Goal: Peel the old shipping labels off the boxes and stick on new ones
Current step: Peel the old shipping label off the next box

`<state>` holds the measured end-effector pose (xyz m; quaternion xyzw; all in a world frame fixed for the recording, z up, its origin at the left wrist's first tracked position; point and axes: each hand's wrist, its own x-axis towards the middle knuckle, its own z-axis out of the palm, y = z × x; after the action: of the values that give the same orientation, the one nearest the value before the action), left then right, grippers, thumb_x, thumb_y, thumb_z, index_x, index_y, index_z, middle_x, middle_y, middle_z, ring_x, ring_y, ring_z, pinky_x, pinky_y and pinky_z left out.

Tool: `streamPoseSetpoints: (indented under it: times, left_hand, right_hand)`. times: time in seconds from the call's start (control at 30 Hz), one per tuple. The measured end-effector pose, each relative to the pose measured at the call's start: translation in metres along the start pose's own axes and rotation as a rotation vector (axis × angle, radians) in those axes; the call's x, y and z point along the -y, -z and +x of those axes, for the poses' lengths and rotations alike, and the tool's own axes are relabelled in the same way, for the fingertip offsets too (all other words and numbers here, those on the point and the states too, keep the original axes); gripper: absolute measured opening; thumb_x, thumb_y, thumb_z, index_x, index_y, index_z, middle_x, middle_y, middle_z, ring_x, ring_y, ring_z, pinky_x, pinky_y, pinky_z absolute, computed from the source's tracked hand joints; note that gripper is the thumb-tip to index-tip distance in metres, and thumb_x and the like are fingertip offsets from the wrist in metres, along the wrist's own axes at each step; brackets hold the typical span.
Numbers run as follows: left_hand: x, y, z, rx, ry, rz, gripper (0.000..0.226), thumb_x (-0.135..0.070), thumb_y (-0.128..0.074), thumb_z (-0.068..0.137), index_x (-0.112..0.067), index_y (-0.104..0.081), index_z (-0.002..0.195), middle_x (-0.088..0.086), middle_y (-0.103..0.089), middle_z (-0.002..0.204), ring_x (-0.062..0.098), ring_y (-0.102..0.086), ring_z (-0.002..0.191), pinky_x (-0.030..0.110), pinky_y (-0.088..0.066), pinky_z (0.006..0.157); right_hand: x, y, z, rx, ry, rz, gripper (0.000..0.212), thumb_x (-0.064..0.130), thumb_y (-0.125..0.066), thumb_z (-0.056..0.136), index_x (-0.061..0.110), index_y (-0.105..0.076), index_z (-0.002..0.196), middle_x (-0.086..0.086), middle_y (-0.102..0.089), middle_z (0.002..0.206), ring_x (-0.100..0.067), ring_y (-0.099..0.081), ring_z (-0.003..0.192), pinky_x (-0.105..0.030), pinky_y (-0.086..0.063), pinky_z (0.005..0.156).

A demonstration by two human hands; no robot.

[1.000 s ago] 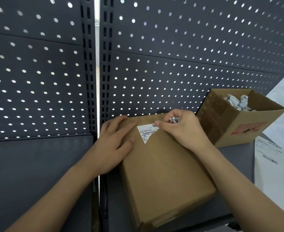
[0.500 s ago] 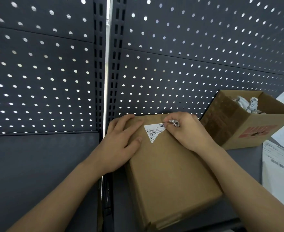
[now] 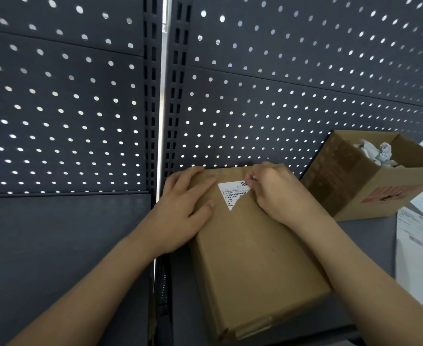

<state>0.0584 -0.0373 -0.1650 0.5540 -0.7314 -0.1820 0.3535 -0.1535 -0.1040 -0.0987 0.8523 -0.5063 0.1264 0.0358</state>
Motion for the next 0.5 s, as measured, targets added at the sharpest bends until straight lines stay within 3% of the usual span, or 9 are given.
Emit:
streamPoseSetpoints:
  times: [0.17,0.37,0.5]
  left_hand:
    - [-0.0006,0.0004,0.0,0.002,0.001,-0.003,0.069,-0.061,-0.029,0.084,-0.037,-0.039,0.147,-0.021,-0.017,0.154,0.006,-0.009,0.14,0.022,-0.013,0.11]
    - [-0.0013,0.0008,-0.0001,0.008,0.005,-0.001,0.069,-0.061,-0.028,0.084,-0.038,-0.038,0.148,-0.021,-0.017,0.154,0.007,-0.009,0.141,0.024,-0.015,0.111]
    - [-0.0012,0.0005,0.0004,0.001,0.001,0.002,0.068,-0.06,-0.028,0.084,-0.037,-0.039,0.147,-0.021,-0.018,0.154,0.008,-0.01,0.14,0.025,-0.016,0.112]
  right_hand:
    - [-0.0004,0.0006,0.0001,0.06,-0.053,0.09,0.015,0.008,-0.053,0.092,0.02,-0.063,0.091,0.001,-0.061,0.092,-0.022,-0.057,0.091,-0.04,-0.048,0.081]
    - [-0.0045,0.004,-0.0047,0.015,-0.097,0.198,0.018,0.019,-0.053,0.098,0.02,-0.067,0.109,0.0,-0.067,0.108,-0.019,-0.055,0.107,-0.035,-0.045,0.09]
    - [-0.0051,0.0032,-0.005,-0.001,-0.065,0.164,0.022,0.027,-0.056,0.096,0.022,-0.068,0.114,0.001,-0.066,0.102,-0.019,-0.057,0.104,-0.036,-0.047,0.089]
